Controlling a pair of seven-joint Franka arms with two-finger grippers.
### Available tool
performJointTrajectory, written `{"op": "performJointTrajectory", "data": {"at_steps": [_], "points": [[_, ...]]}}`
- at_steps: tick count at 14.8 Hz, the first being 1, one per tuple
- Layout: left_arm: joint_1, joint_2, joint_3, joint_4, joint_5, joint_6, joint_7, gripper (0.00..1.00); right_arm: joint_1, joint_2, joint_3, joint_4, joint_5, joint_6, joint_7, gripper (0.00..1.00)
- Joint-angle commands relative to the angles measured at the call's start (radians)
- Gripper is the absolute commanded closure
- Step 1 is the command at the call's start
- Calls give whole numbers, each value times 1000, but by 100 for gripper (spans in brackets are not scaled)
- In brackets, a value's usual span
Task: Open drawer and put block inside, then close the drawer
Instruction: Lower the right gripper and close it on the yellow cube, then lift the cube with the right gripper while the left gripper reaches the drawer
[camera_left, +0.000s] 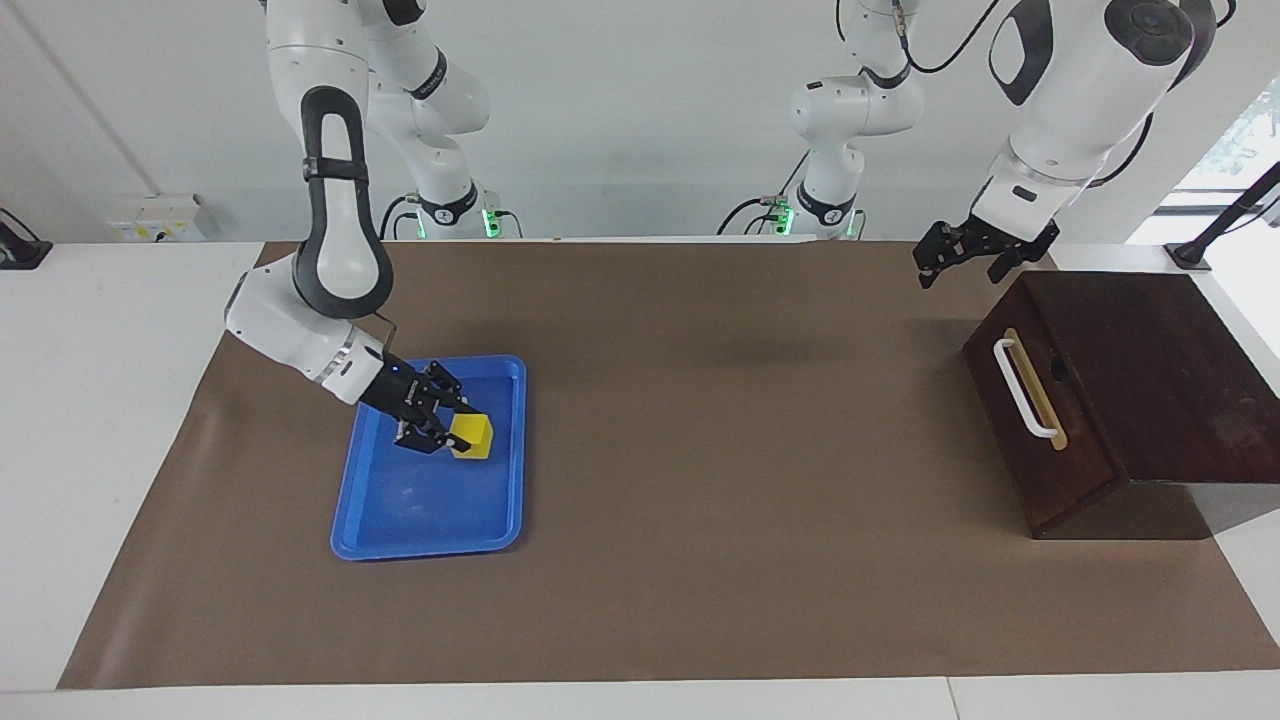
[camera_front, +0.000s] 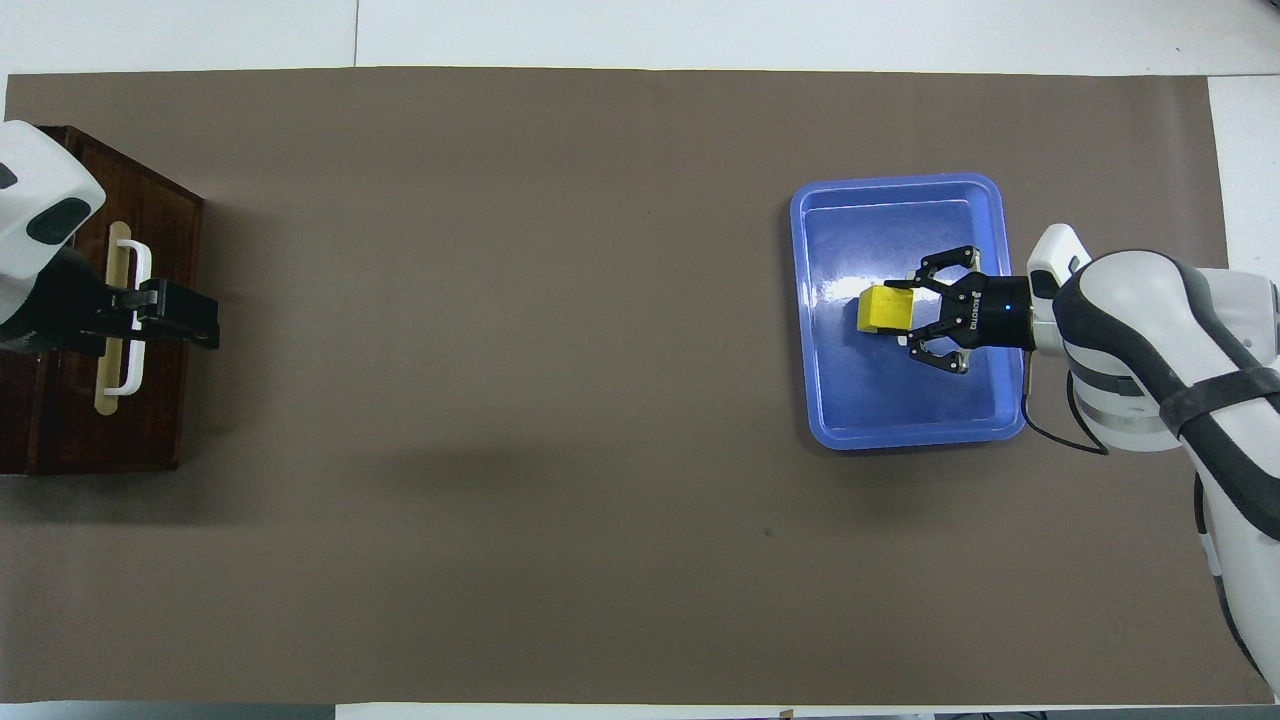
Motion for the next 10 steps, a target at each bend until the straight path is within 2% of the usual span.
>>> {"op": "performJointTrajectory", "data": {"at_steps": [1, 4, 7, 10], "points": [[-8, -13, 6, -20, -7, 25, -13, 0, 37, -107, 1, -11, -89, -56, 165, 100], [-12, -12, 4, -20, -7, 50, -46, 0, 80, -166, 1, 16, -121, -126, 313, 100], [-71, -4, 4, -18, -9, 71, -259, 0, 132, -177, 2, 95, -151, -192, 483, 100], [-101, 11, 4, -1, -26, 81, -434, 0, 230, -197, 4, 154, -199, -191, 679, 100]]}}
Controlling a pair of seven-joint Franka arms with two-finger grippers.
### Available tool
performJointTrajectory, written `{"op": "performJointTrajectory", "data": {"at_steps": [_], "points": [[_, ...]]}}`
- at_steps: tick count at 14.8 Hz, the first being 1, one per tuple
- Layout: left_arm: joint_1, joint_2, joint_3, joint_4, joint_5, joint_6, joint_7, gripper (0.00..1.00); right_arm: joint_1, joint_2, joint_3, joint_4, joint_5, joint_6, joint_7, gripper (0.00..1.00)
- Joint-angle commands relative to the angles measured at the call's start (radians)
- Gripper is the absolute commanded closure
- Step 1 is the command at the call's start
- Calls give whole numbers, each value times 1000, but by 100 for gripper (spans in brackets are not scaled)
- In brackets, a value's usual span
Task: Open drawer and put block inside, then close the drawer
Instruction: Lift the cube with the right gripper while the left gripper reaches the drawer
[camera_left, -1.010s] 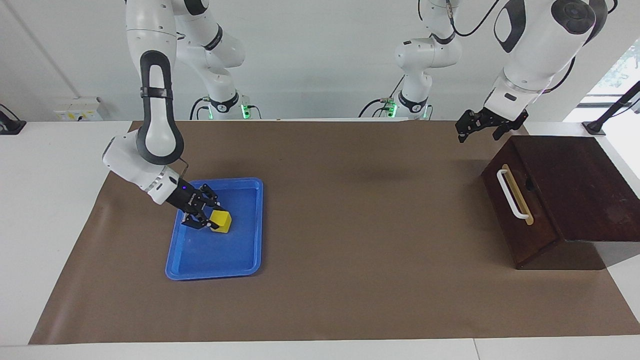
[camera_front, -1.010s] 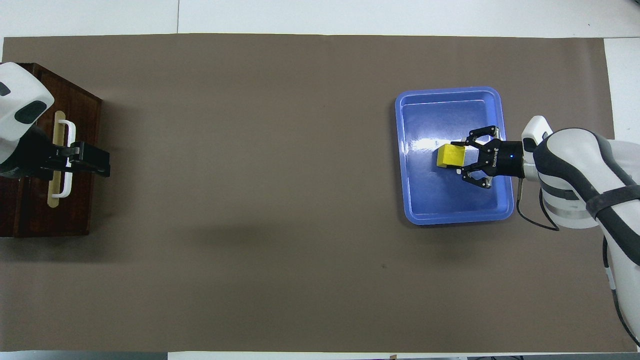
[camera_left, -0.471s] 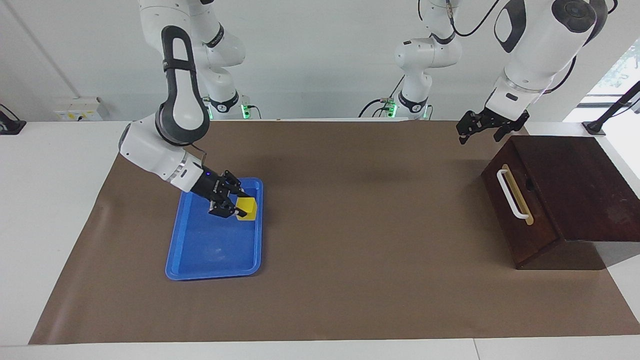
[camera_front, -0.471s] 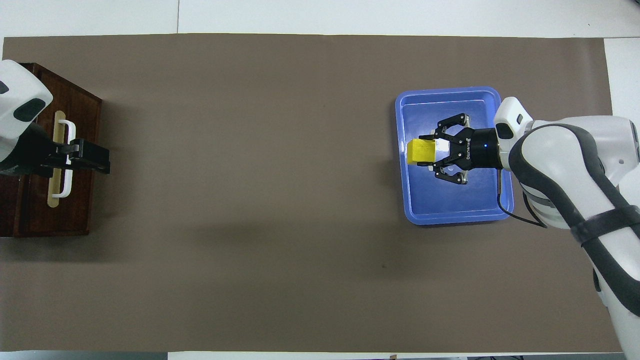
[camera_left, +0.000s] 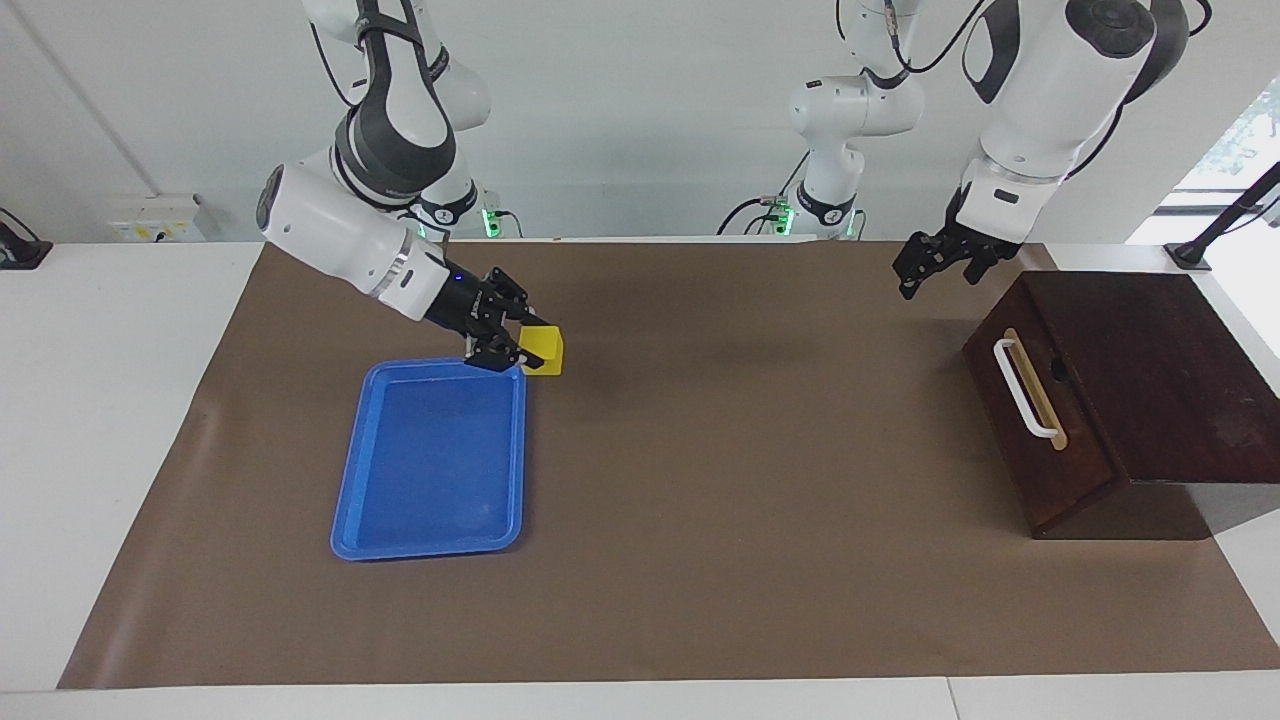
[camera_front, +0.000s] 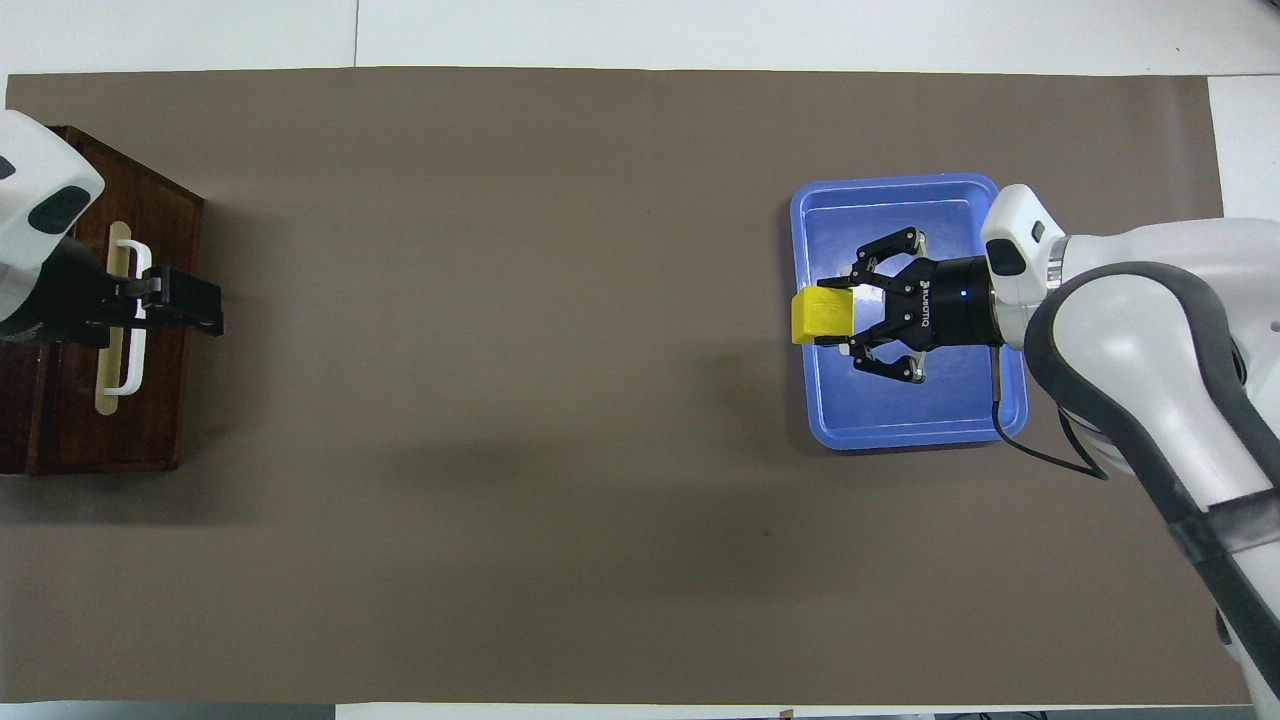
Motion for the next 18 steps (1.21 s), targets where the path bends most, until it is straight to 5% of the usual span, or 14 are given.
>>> {"op": "performJointTrajectory", "data": {"at_steps": [1, 9, 18], "points": [[-41, 27, 13, 12, -30, 37, -204, 0, 106, -5, 0, 80, -88, -10, 209, 100], [-89, 144, 13, 84, -55, 105, -944, 0, 320, 0, 0, 123, -139, 99, 383, 100], [-104, 128, 11, 29, -70, 157, -1030, 0, 364, 1, 0, 119, -143, 152, 379, 100]]}}
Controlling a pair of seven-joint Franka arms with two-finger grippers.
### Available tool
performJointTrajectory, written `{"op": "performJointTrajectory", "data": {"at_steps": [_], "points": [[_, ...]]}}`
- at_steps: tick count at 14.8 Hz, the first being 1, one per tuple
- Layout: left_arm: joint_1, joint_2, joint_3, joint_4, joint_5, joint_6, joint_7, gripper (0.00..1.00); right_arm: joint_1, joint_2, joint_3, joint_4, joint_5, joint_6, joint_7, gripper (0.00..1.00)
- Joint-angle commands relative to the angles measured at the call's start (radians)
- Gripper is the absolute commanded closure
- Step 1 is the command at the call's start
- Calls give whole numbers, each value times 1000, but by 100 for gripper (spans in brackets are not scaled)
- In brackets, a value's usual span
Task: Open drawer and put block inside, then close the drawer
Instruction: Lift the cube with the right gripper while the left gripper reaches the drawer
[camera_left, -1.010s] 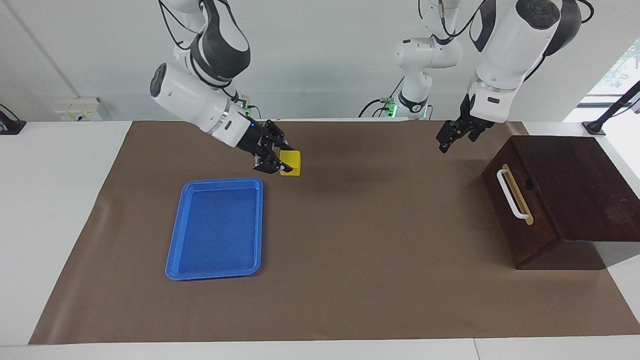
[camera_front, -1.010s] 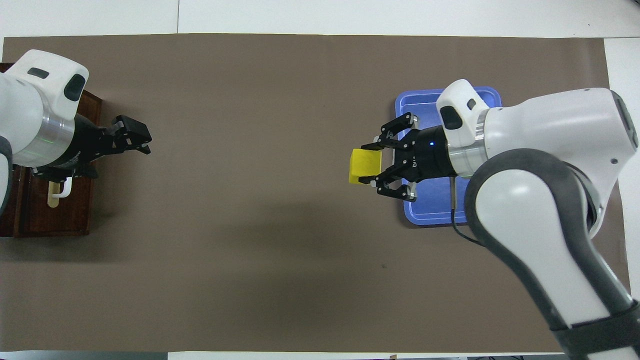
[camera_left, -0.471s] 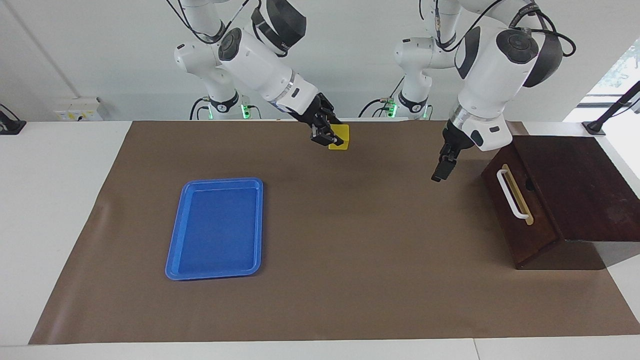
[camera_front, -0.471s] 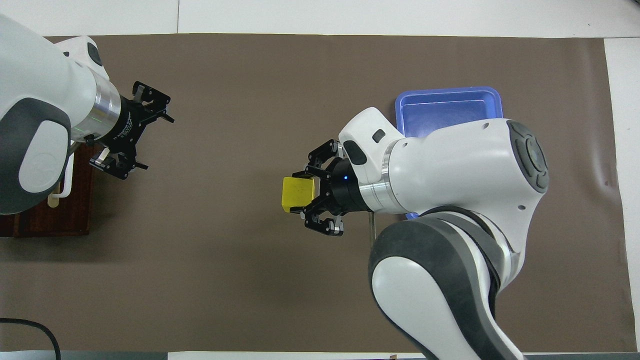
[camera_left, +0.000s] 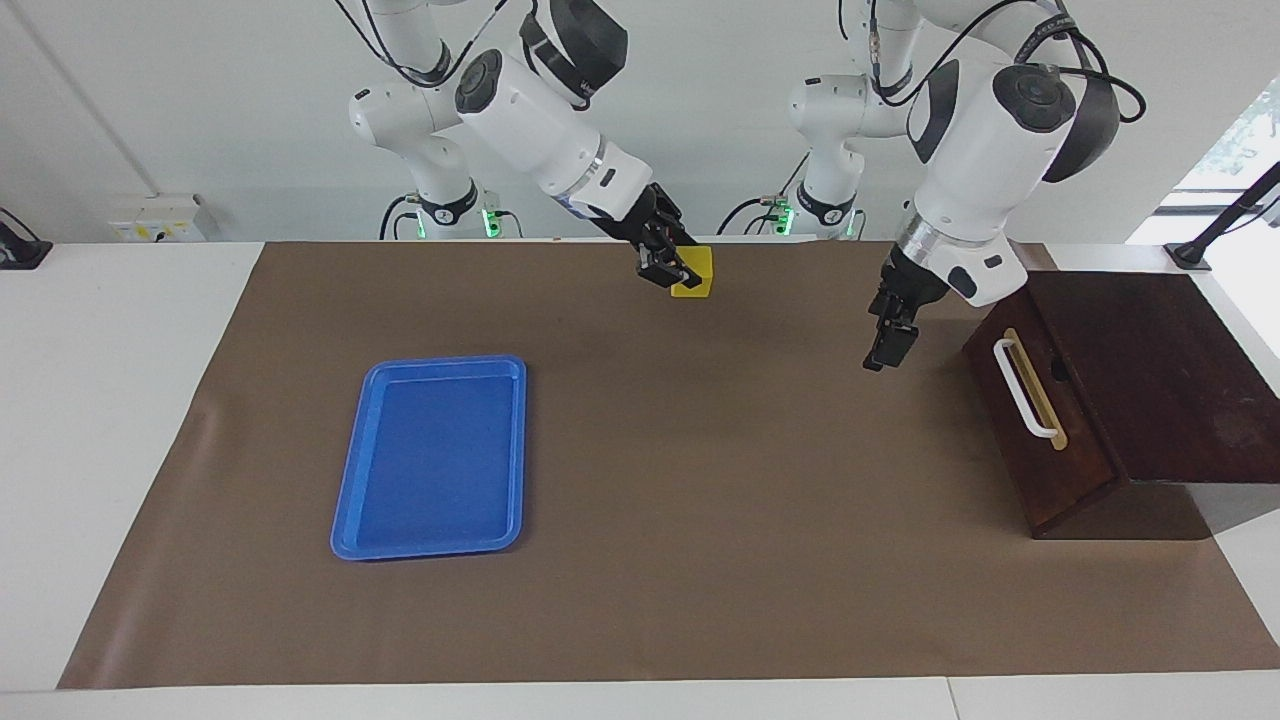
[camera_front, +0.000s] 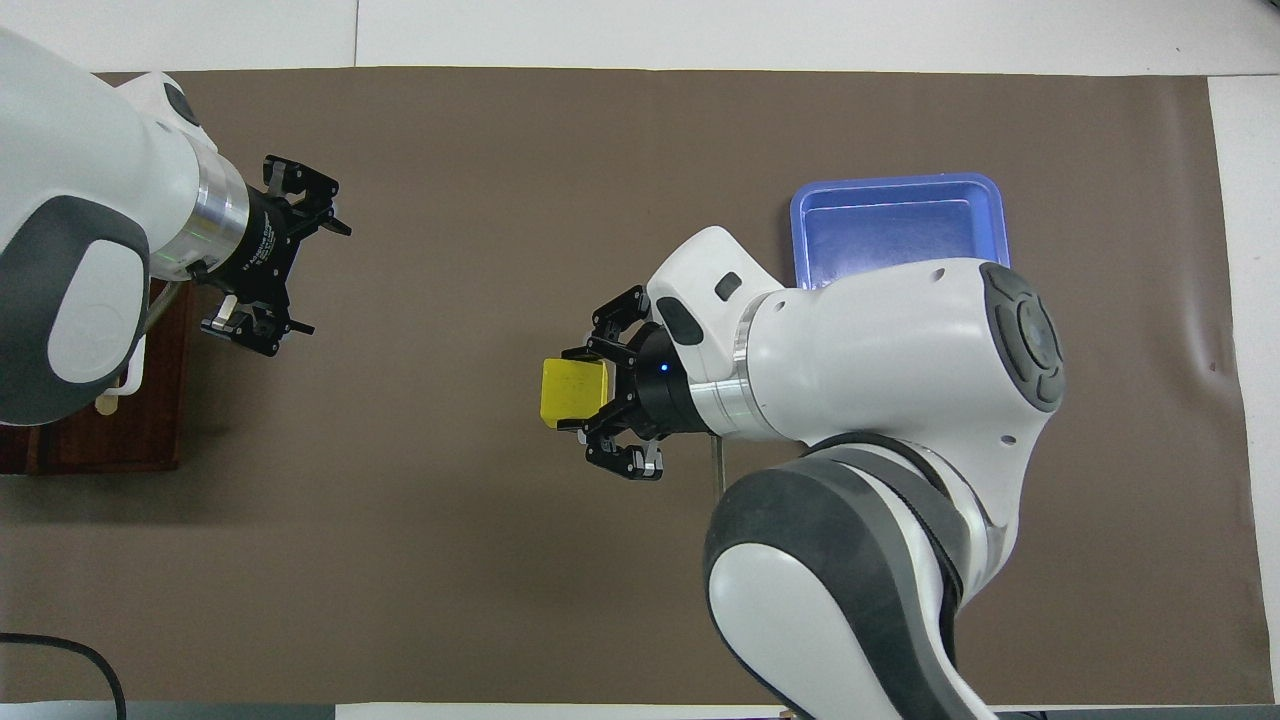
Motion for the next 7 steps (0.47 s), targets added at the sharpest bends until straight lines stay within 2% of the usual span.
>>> {"op": "performJointTrajectory", "data": {"at_steps": [1, 5, 6, 7], "points": [[-33, -13, 14, -24, -14, 18, -19, 0, 7, 2, -3, 5, -26, 14, 15, 100], [-33, -15, 16, -35, -11, 32, -3, 0, 6, 3, -3, 7, -26, 16, -28, 100], [-32, -15, 17, -49, 9, 38, 38, 0, 7, 3, -3, 10, -28, 17, -31, 100], [-33, -15, 17, -64, 61, 38, 160, 0, 7, 5, -3, 10, -26, 25, -46, 100]]}}
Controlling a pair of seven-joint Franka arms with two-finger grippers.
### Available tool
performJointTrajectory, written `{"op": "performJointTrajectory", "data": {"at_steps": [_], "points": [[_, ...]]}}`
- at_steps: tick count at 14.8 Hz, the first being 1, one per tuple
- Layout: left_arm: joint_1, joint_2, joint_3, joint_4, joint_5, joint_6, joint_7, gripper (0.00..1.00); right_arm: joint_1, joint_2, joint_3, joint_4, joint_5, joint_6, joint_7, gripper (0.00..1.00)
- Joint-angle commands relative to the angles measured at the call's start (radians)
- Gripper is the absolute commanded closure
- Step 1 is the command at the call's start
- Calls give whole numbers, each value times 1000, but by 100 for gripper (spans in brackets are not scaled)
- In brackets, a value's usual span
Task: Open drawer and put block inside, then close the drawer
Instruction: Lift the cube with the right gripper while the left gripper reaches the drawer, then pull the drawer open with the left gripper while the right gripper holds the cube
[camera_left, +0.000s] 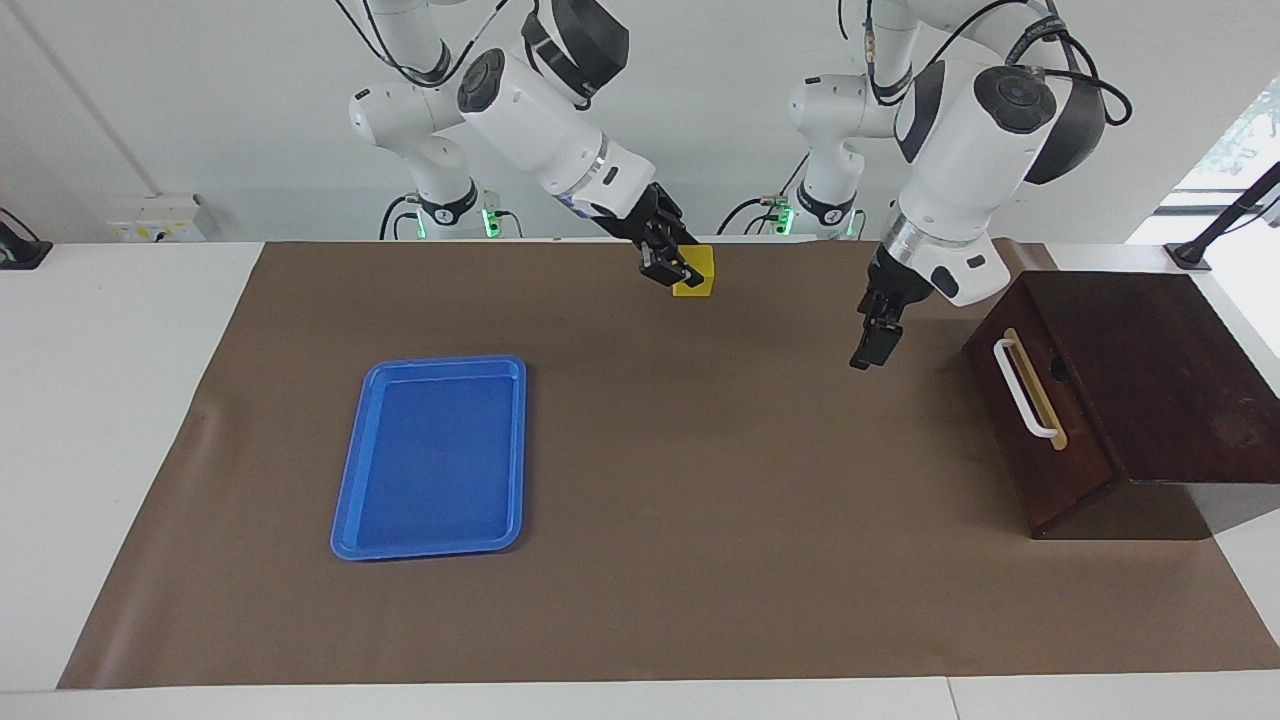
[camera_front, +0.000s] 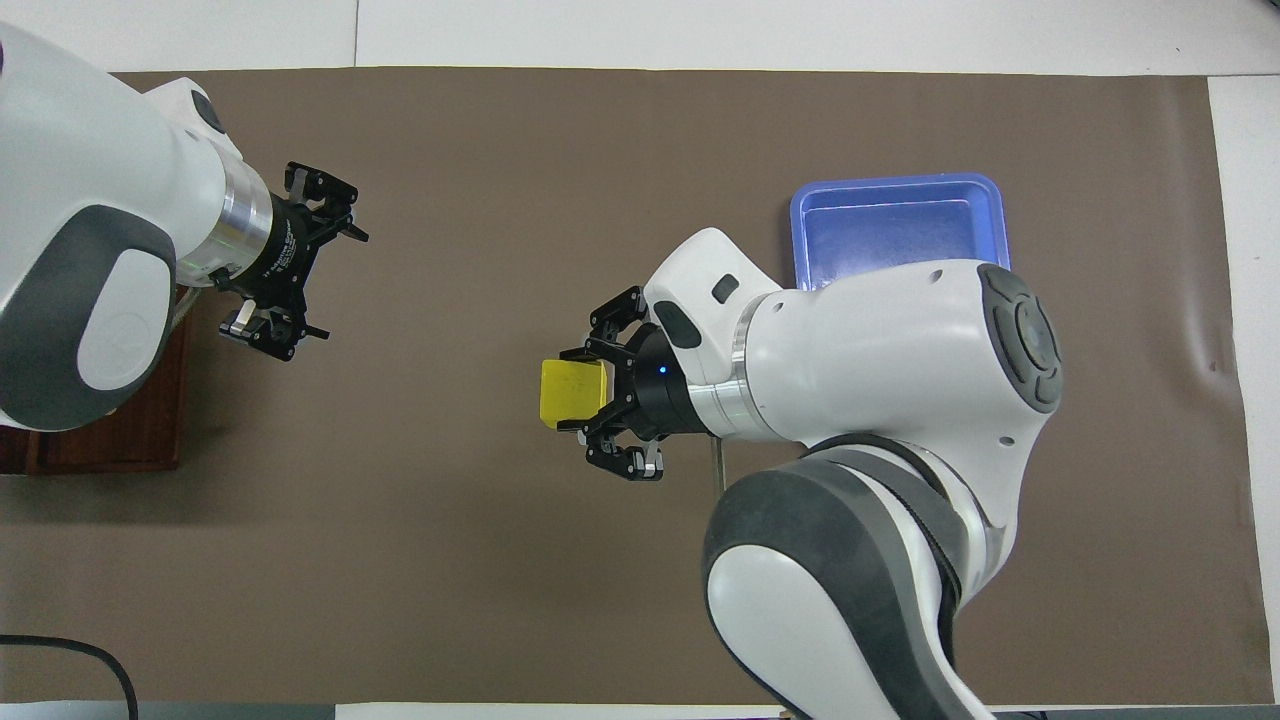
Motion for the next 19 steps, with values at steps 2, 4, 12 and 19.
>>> {"op": "performJointTrajectory", "data": {"at_steps": [2, 4, 12, 19], "points": [[-1, -11, 14, -99, 88, 56, 345, 0, 7, 6, 3, 10, -26, 49, -44, 100], [8, -4, 17, -145, 143, 105, 504, 0, 7, 6, 3, 10, -26, 59, -60, 100], [89, -18, 19, -302, 525, 217, 1179, 0, 9, 8, 3, 10, -22, 73, -52, 100], [252, -16, 17, -409, 542, 470, 1405, 0, 9, 8, 11, 10, -14, 84, -41, 100]]}}
